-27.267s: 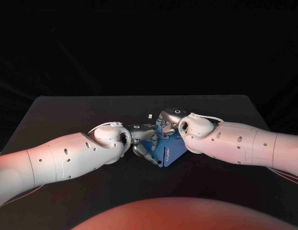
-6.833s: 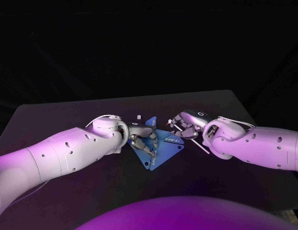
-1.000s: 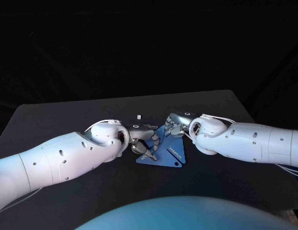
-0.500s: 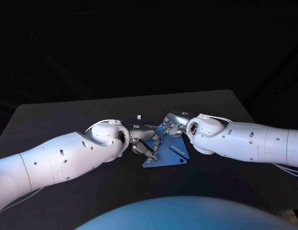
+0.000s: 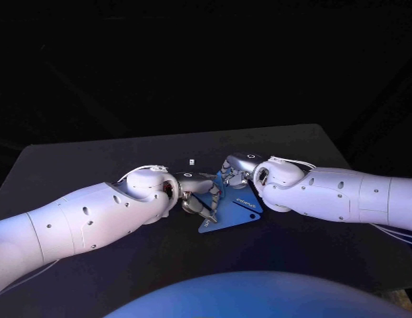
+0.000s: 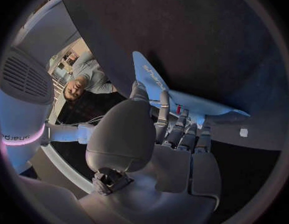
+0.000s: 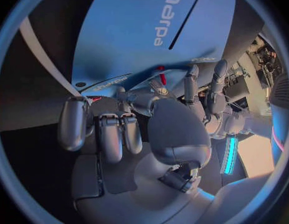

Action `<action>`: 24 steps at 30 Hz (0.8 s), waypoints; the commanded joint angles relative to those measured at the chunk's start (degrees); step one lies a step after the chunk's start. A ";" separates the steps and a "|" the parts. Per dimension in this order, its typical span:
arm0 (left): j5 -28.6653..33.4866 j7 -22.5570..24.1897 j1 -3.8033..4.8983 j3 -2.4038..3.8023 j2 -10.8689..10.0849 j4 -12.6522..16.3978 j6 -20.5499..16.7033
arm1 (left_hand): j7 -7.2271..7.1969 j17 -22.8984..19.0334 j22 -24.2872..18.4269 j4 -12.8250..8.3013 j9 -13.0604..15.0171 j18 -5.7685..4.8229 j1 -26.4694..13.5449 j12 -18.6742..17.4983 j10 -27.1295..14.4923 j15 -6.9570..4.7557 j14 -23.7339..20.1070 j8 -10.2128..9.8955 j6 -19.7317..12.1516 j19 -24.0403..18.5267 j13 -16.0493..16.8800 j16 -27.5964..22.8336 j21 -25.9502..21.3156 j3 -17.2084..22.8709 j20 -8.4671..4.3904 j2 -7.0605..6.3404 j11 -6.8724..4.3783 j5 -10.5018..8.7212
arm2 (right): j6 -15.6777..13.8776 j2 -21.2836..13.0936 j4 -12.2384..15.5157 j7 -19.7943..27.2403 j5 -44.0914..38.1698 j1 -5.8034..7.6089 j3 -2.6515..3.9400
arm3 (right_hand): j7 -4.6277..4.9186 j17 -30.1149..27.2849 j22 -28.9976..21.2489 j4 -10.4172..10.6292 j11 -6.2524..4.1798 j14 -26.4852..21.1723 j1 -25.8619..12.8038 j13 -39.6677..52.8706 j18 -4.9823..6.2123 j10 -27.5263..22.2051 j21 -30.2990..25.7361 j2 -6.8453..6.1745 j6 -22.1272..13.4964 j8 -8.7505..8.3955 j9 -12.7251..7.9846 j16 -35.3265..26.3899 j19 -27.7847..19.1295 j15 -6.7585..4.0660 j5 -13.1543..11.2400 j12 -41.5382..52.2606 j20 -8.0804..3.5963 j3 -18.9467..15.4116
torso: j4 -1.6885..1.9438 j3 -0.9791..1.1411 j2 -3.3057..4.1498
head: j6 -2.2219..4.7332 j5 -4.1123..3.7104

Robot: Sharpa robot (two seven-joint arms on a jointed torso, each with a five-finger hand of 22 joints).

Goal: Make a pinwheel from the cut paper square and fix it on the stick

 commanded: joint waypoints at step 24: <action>1.30 -0.30 0.00 0.02 0.48 -1.03 2.04 | 2.20 -0.07 0.07 0.04 1.87 0.48 -0.64 -0.10 -0.13 0.20 -0.01 2.01 -0.22 -0.29 -0.05 -0.07 0.37 0.53 0.18 0.19 -0.36 -0.32 | 1.28 2.63 -2.46 0.61 -2.63 0.19 0.01 | 0.03 15.10 4.37 0.13 0.41 6.08 0.22 15.10 0.48 6.08 0.04 0.67 -0.56 0.23 0.03 0.23 0.29 0.07 -0.35 0.20 0.14 0.30 | 0.04 0.03 0.01 | 0.00 0.02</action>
